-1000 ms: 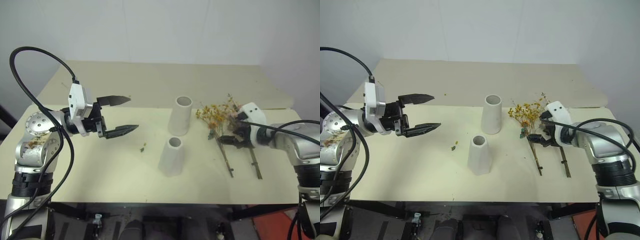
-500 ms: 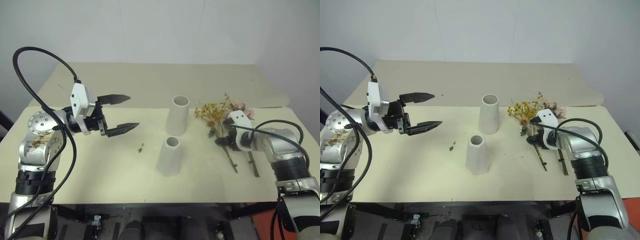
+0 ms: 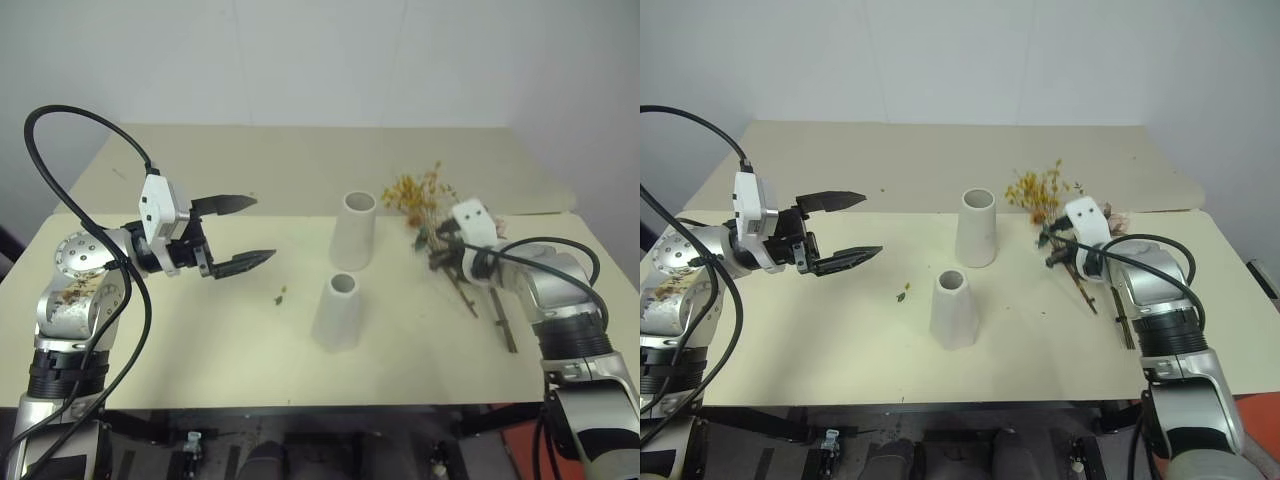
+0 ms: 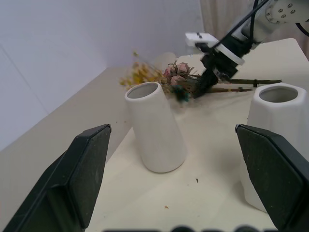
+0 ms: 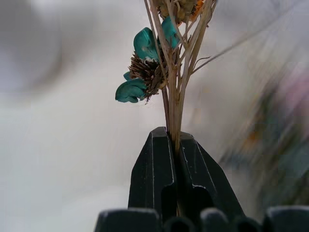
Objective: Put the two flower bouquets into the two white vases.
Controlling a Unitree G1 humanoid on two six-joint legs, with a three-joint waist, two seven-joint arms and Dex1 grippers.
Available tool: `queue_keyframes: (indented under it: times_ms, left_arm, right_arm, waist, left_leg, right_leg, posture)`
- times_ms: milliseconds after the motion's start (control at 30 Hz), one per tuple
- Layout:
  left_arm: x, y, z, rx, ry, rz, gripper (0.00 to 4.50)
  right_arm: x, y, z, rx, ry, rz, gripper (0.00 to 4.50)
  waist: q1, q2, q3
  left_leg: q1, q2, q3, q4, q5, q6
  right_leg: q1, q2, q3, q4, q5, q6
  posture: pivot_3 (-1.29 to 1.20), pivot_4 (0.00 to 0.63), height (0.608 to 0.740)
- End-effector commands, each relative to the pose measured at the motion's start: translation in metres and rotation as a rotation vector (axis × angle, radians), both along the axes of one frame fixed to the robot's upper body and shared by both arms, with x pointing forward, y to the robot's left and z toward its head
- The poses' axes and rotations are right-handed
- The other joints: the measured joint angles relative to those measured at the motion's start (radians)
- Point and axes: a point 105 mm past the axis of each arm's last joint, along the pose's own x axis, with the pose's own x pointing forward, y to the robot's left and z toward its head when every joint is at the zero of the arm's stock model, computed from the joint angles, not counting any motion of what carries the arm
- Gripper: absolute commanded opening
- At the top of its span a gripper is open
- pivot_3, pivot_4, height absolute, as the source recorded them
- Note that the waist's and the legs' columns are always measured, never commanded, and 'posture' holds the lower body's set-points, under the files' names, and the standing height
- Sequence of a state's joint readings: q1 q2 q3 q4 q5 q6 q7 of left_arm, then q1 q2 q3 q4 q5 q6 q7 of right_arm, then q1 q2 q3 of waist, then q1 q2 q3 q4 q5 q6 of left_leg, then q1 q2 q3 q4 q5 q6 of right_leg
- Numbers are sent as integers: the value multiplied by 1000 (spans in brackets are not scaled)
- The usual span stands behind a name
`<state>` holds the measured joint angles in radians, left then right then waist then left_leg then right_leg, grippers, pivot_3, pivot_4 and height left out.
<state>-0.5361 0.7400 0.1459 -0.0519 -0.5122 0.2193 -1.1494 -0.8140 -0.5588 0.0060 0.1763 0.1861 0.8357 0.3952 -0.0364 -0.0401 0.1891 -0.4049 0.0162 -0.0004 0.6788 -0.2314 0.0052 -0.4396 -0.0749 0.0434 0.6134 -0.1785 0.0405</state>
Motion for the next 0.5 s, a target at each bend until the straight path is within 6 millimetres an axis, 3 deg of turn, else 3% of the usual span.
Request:
queue_keyframes:
  times_ms: [33, 133, 267, 367, 500]
  left_arm:
    - [-2, 1, 11, -3, -58, -1, 4500]
    - [-1, 1, 12, -1, -59, -2, 4500]
    - [0, 1, 12, 1, -61, 4, 4500]
    - [-2, 2, 12, -2, -59, 8, 4500]
    - [-4, 4, 12, -7, -59, 19, 4500]
  right_arm:
    - [7, -16, 83, 57, -400, -121, 36]
    - [4, -8, 127, 217, -627, -101, 36]
    - [-3, 6, 161, 364, -807, -57, 36]
    - [-24, 24, 179, 613, -898, 151, 36]
    - [-33, 45, 178, 798, -876, 313, 36]
  waist:
    - [-2, 0, 0]
    - [-4, 0, 0]
    - [-7, 0, 0]
    - [-7, 0, 0]
    - [-7, 1, 1]
  left_leg:
    - [0, 0, 0, 0, 0, 0]
    - [0, 0, 0, -1, 0, 0]
    - [0, 0, 0, -1, 0, 0]
    - [0, 0, -1, -1, 0, 0]
    - [0, 1, -1, -1, 0, 0]
  right_leg:
    - [0, 0, 0, 0, 0, 0]
    - [0, 0, 0, 0, 0, 0]
    - [0, 0, 0, 0, 0, -1]
    - [0, 0, 0, 1, 1, -1]
    - [0, 0, 0, 1, 1, -1]
  posture:
    - [0, 150, 740]
    - [0, 150, 740]
    - [0, 150, 740]
    - [0, 150, 740]
    - [0, 150, 740]
